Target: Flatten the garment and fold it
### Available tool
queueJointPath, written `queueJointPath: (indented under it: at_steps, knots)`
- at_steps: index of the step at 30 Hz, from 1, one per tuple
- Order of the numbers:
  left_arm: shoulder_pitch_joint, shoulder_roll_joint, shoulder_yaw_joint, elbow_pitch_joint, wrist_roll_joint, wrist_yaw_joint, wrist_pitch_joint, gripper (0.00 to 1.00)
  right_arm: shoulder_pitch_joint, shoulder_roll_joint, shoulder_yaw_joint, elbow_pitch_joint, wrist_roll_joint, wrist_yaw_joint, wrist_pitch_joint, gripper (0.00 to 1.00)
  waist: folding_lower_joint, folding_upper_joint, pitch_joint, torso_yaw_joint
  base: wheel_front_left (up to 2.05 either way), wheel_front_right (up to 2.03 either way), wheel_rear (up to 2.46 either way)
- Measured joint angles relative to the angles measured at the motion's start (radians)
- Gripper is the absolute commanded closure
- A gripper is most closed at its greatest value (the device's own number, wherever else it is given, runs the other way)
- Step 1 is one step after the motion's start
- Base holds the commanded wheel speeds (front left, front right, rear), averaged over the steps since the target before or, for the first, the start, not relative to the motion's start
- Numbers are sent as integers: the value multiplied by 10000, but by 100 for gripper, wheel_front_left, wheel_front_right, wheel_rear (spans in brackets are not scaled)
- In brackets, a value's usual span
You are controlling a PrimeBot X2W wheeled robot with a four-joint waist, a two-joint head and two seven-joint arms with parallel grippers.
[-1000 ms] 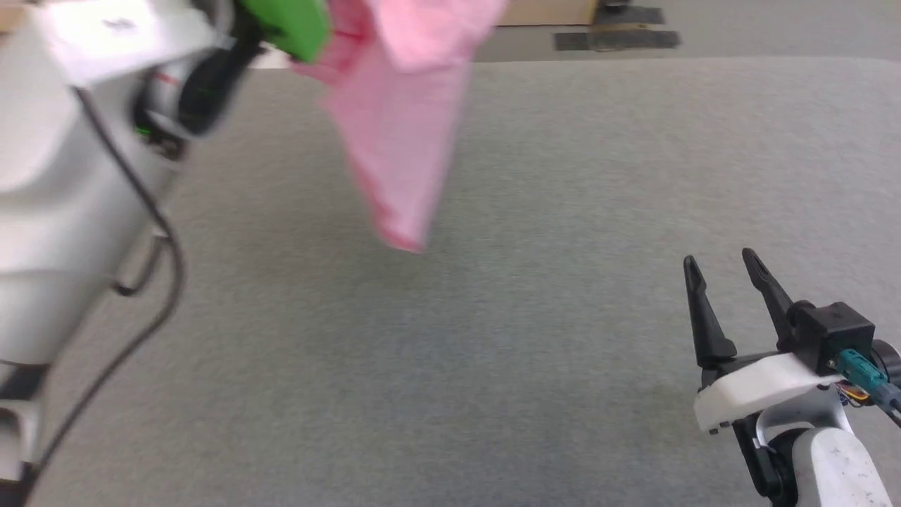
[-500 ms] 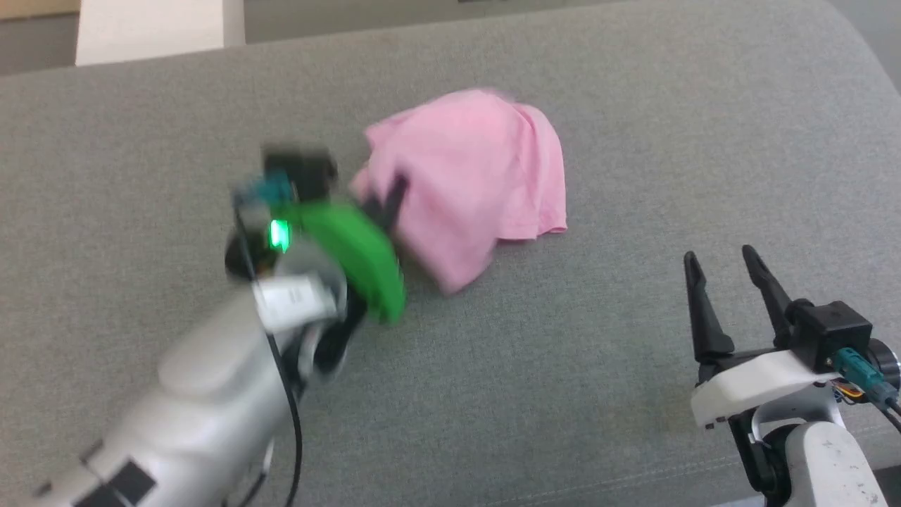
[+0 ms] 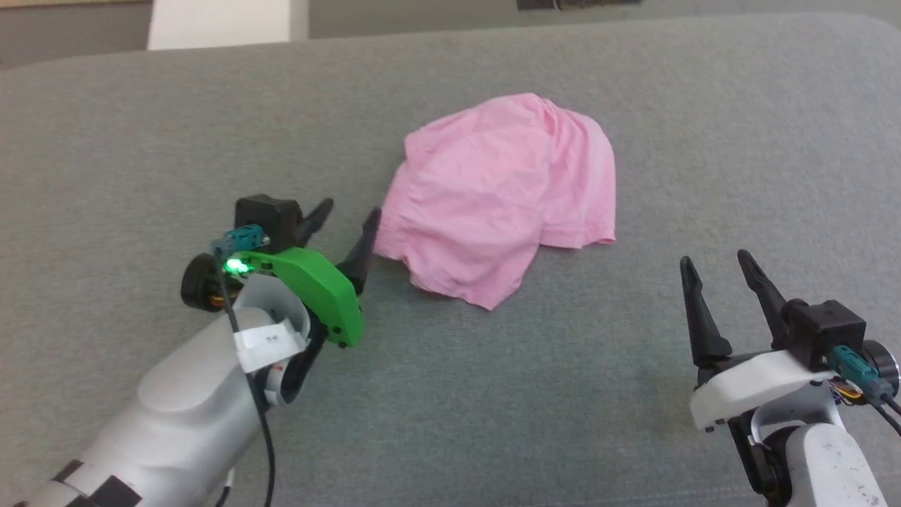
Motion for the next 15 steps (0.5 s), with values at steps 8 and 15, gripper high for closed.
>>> queueJointPath:
  at_steps: [8, 15]
  knots:
    - [191, 892, 320, -1147, 1210, 771, -614, 0, 523, 2, -224, -123, -75, 0, 276, 0, 0, 0, -868, 631, 0, 0, 0]
    - [1774, 1505, 1030, -2828, 2706, 1787, -686, 0, 1077, 4, -320, -268, -75, 0, 362, 0, 0, 0, -1489, 1211, 0, 0, 0]
